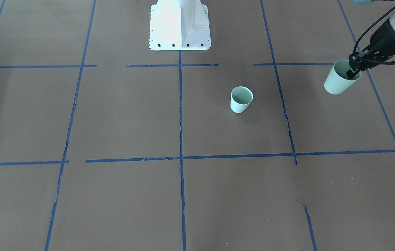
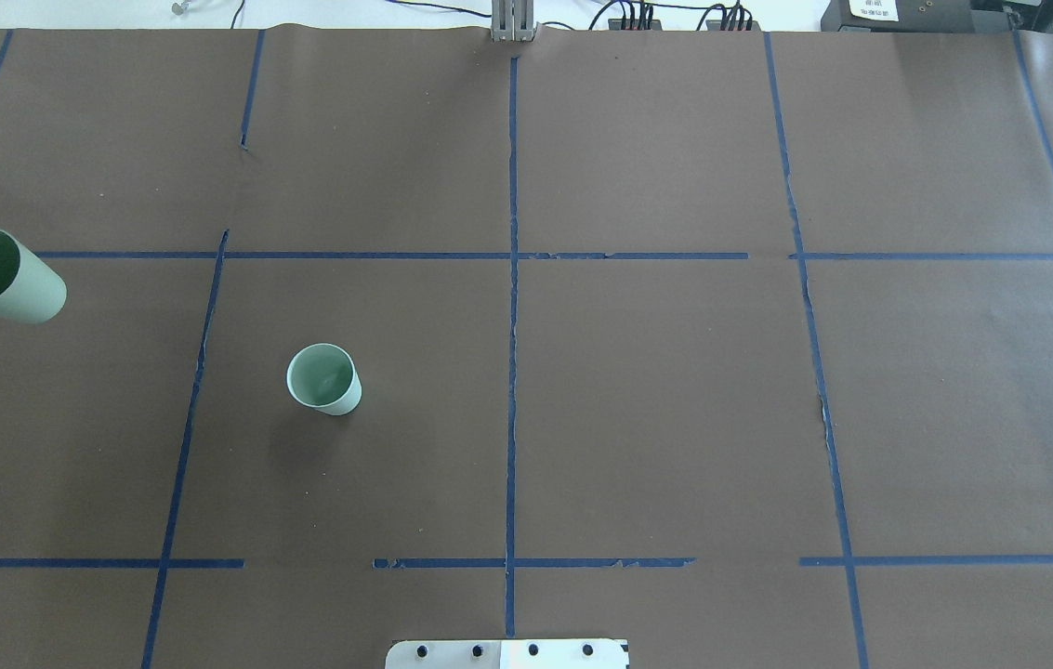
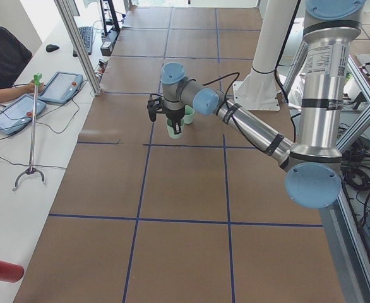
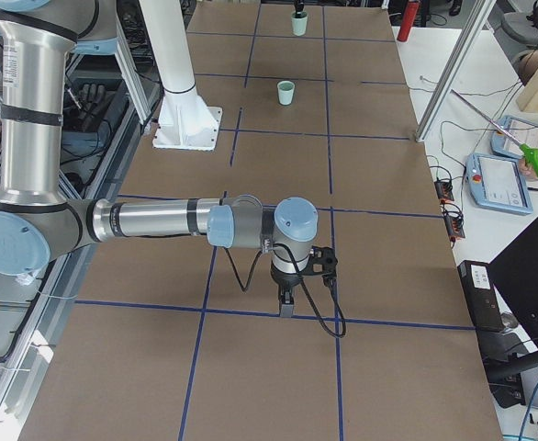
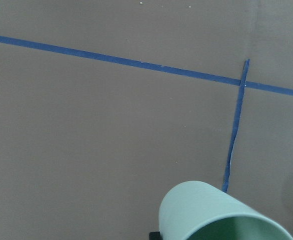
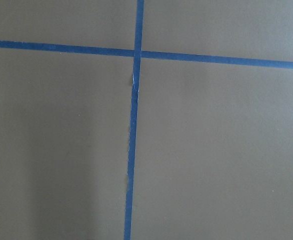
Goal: Stack cups
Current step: 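Lift the green cup and carry it over the other green cup, then lower the held cup into the other cup and open the left gripper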
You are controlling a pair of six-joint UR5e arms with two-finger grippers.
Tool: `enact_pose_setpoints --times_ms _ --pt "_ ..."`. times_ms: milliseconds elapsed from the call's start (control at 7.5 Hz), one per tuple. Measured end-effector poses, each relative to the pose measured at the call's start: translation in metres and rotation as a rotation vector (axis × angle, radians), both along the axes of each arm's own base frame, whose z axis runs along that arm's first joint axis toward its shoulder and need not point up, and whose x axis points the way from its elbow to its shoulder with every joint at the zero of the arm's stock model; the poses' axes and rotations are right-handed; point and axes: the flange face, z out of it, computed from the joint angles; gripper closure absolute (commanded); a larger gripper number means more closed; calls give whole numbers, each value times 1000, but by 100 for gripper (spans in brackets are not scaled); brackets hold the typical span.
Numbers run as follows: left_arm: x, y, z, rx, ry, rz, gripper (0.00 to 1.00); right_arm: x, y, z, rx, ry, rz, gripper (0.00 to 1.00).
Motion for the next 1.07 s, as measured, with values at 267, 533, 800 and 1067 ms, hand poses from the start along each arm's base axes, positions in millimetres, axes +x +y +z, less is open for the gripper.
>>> enact_pose_setpoints --times_ms 267,533,800,1067 --pt "66 2 -57 -90 42 -12 100 0 0 0 0 0 0 0" --pt "144 9 -101 -171 75 12 100 0 0 0 1 0 0 0" --pt "191 22 -111 -204 86 25 100 0 0 0 0 0 0 0" --pt "213 16 -100 -208 96 9 100 0 0 0 1 0 0 0"
